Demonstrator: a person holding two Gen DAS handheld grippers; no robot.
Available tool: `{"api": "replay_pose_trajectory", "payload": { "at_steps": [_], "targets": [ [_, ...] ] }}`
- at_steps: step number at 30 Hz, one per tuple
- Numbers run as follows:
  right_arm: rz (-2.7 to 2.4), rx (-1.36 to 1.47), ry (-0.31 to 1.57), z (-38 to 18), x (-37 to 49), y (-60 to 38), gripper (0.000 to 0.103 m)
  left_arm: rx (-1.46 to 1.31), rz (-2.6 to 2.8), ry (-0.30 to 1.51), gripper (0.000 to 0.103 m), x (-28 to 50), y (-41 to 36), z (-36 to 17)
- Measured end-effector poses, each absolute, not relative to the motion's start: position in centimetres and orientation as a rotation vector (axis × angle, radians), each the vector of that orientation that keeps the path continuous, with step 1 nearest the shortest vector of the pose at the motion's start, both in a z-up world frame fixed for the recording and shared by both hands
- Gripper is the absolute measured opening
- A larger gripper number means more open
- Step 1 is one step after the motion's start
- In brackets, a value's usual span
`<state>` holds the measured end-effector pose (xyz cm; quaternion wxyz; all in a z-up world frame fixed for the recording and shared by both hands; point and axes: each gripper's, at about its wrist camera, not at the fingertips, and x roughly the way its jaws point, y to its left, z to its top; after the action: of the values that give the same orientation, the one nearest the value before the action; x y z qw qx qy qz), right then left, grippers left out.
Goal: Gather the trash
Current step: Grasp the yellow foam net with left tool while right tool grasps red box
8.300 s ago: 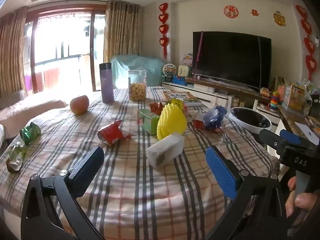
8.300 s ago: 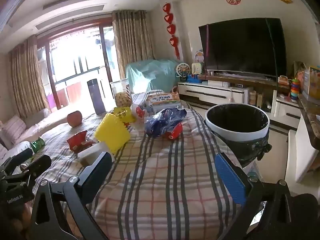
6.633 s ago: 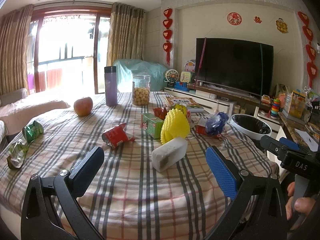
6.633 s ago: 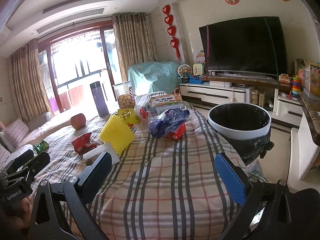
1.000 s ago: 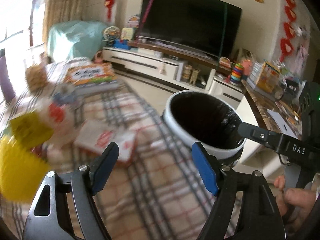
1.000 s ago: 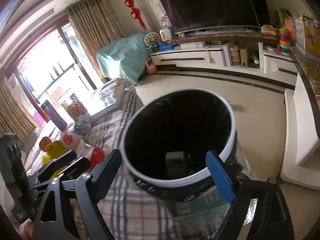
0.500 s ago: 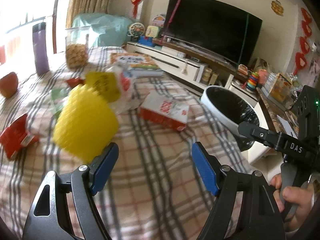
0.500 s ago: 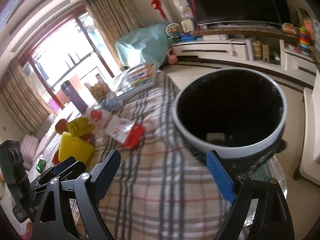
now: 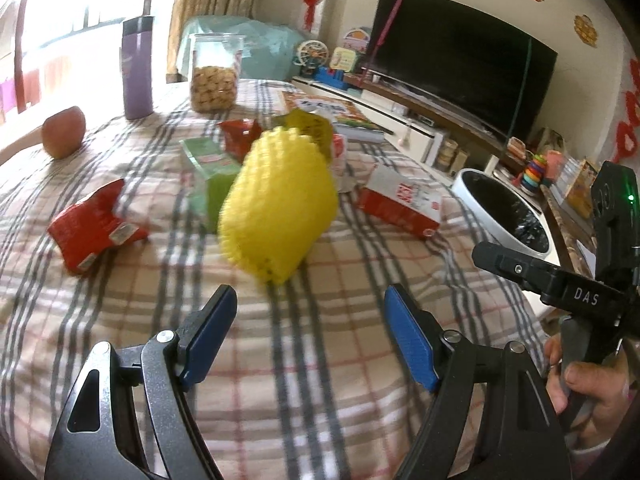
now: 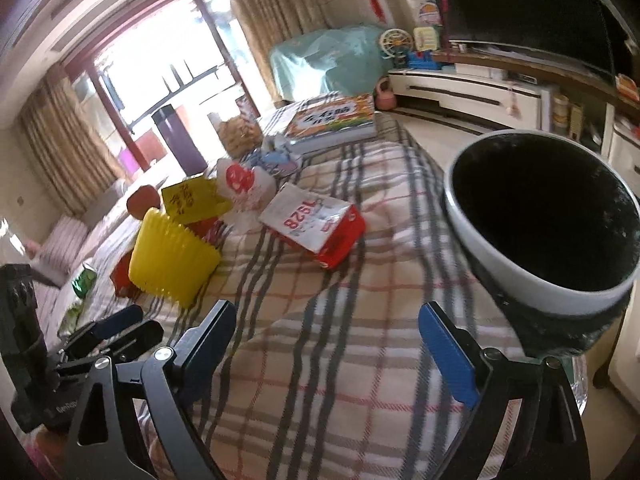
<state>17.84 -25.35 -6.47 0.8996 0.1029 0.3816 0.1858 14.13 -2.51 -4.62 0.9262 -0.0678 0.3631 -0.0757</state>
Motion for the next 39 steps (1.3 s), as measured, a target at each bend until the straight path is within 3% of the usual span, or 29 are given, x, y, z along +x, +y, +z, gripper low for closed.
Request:
{"api": "replay_pose_trajectory", "payload": {
  "at_steps": [32,36,37,38,39],
  "targets": [
    [0.453,0.025,0.814,-7.4,26.3,-21.4,0.094,-0.175,-0.084,0.762,0.082,19.1,-0.6,-5.3],
    [0.454,-0.012,0.835,-7.9,26.8,-20.6,0.090,-0.162,-0.093,0.760,0.082,19.6,-1.2,-5.3],
    [0.442,-0.022,0.837,-8.0,26.8,-20.5,0.087,-0.150,-0.097,0.757,0.077,19.5,-1.5,-5.3],
    [0.432,-0.029,0.841,-8.1,26.8,-20.4,0.076,-0.142,-0.106,0.754,0.071,19.4,-1.7,-5.3],
    [0.433,-0.029,0.848,-8.2,26.8,-20.4,0.073,-0.134,-0.121,0.757,0.057,19.4,-2.0,-5.3]
  ]
}}
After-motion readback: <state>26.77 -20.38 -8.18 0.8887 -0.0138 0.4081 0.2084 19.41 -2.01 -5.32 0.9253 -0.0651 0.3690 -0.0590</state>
